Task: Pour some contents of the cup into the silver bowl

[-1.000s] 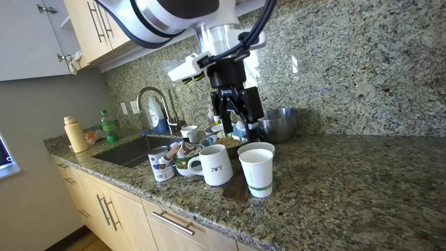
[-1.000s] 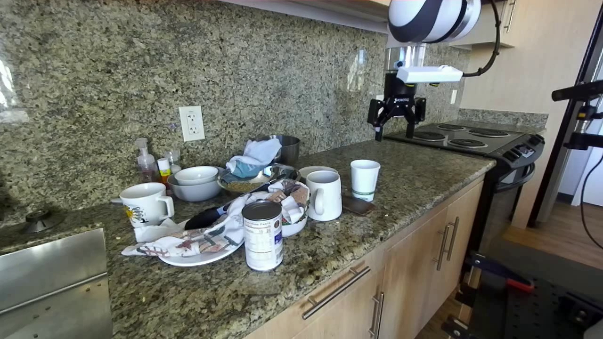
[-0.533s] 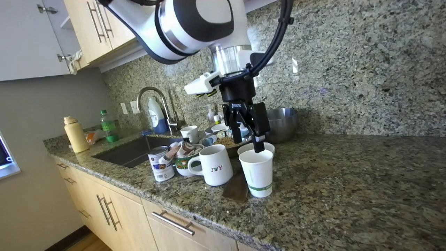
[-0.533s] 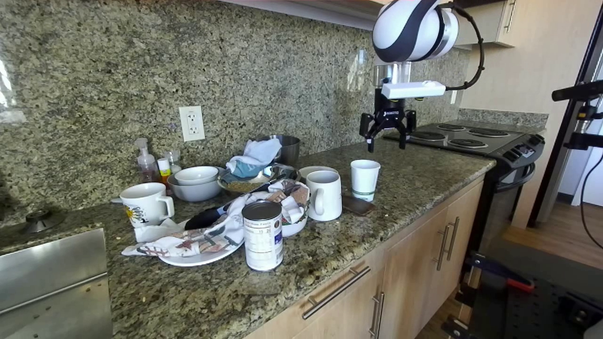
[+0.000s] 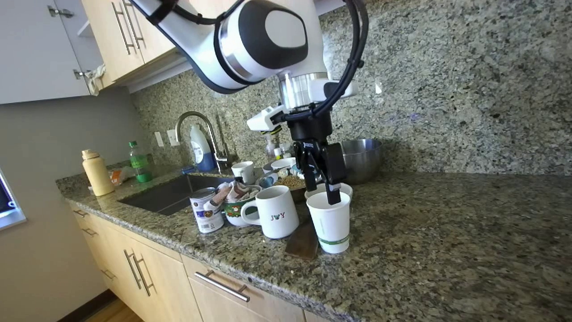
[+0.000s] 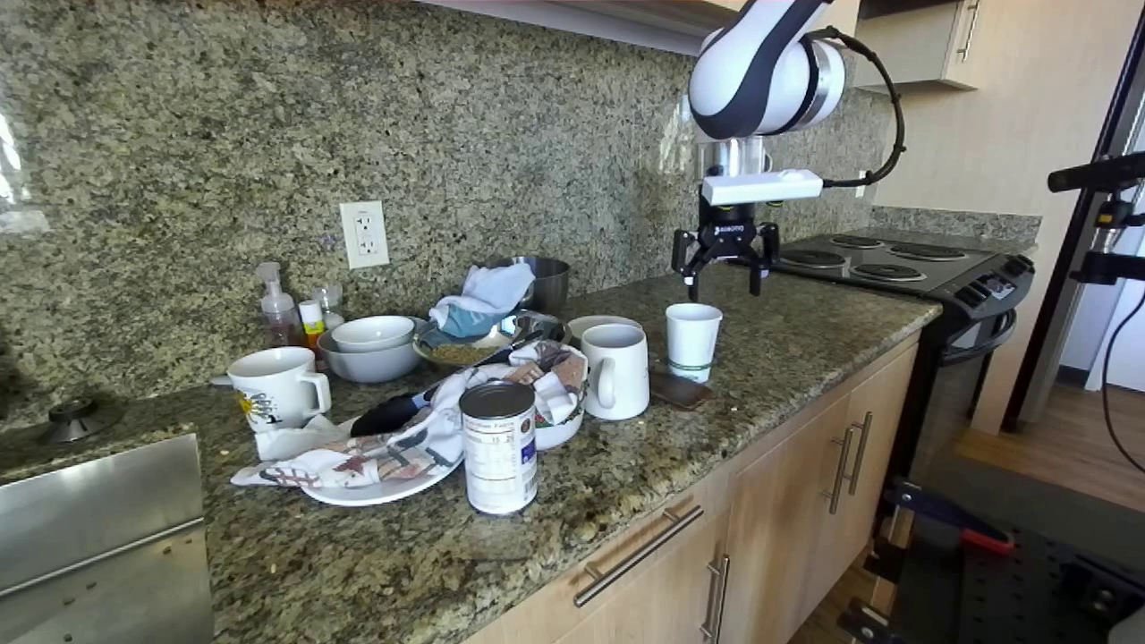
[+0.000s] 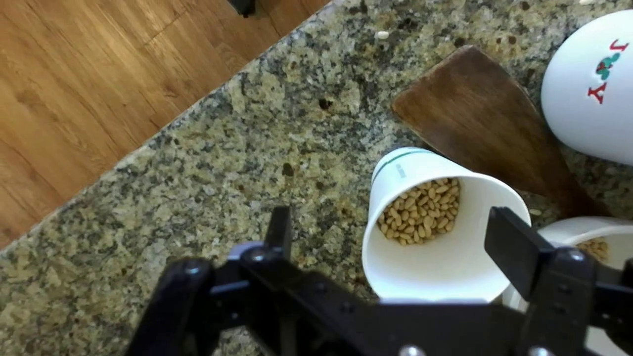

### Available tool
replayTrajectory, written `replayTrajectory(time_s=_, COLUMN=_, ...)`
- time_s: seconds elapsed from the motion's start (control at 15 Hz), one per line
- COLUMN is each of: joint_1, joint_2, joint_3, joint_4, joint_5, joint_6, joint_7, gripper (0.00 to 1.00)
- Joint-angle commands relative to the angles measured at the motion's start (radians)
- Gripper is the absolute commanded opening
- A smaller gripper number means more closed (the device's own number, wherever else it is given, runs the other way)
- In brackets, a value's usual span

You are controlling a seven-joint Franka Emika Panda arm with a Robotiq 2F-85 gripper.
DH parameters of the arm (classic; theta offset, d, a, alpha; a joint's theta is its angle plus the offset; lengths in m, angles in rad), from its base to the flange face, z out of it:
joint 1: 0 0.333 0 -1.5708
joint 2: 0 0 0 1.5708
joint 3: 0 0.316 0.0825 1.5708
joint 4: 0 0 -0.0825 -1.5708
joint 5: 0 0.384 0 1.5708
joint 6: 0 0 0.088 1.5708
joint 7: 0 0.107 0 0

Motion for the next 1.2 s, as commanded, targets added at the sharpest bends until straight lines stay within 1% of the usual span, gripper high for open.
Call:
replayTrajectory(time_s=0.0, joint_1=0.005, joint_2=0.053, joint_3=-0.013, joint_4=0.008, joint_5=0.033, joint_6=0.037, joint_7=0.038, gripper=1.00)
replayTrajectory(time_s=0.47, joint_1=0.005, joint_2=0.115, joint_3=-0.037, joint_4=-0.015, joint_5=0.099, joint_6=0.106, joint_7=0.050, gripper=1.00)
replayTrajectory(time_s=0.73, joint_1=0.010, joint_2=0.134, joint_3=-0.048, joint_4=-0.014, joint_5=0.113, joint_6=0.121, joint_7=0.054, gripper=1.00)
replayTrajectory(time_s=0.8, joint_1=0.011, joint_2=0.136, joint_3=-0.049, joint_4=-0.014, joint_5=0.114, joint_6=0.122, joint_7=0.055, gripper=0.75)
replayTrajectory(time_s=0.87, joint_1=0.013, joint_2=0.135, joint_3=-0.051, joint_4=-0.013, joint_5=0.111, joint_6=0.121, joint_7=0.058, gripper=0.72)
replayTrajectory(time_s=0.93, joint_1=0.014, joint_2=0.133, joint_3=-0.052, joint_4=-0.013, joint_5=0.108, joint_6=0.120, joint_7=0.060, gripper=0.66)
replayTrajectory(time_s=1.07, joint_1=0.018, joint_2=0.127, joint_3=-0.053, joint_4=-0.013, joint_5=0.101, joint_6=0.120, joint_7=0.068, gripper=0.49)
replayTrajectory(time_s=1.13, joint_1=0.020, joint_2=0.125, joint_3=-0.054, joint_4=-0.013, joint_5=0.097, joint_6=0.120, joint_7=0.069, gripper=0.43)
